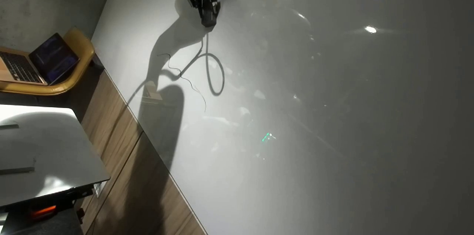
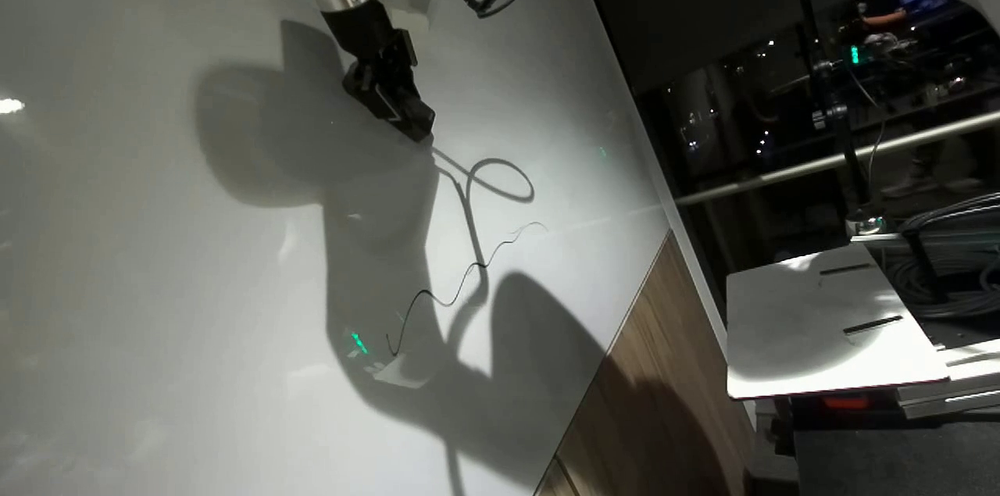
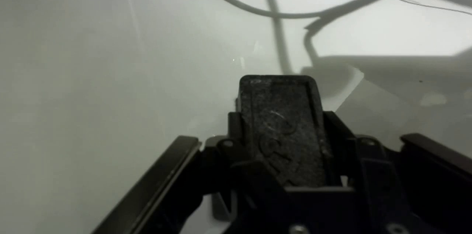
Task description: Use the eraser to wipe the whiteboard.
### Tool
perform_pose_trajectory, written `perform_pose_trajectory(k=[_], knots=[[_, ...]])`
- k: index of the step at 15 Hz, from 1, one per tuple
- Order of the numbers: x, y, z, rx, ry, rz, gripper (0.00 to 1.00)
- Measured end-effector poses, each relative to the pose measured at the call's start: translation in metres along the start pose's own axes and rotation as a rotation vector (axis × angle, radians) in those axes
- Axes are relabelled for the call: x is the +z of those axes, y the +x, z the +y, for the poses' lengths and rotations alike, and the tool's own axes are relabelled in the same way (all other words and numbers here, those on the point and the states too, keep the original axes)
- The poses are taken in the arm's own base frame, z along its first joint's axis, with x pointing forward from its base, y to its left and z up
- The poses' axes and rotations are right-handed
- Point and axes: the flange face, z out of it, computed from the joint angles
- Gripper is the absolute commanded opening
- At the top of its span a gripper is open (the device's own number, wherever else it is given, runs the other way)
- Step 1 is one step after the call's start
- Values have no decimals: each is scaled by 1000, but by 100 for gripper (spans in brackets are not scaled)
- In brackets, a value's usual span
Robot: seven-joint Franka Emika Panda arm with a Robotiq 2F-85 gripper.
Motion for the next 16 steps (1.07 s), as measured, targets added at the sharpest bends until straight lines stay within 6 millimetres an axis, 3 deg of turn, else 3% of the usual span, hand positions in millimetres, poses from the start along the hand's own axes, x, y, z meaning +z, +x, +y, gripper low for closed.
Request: perform_pose_trajectory(k=[3,10,16], knots=[[23,-9,-41,-35,17,-20,30],[78,-26,-171,-125,72,-73,30],[89,-24,-247,-160,112,-86,30]])
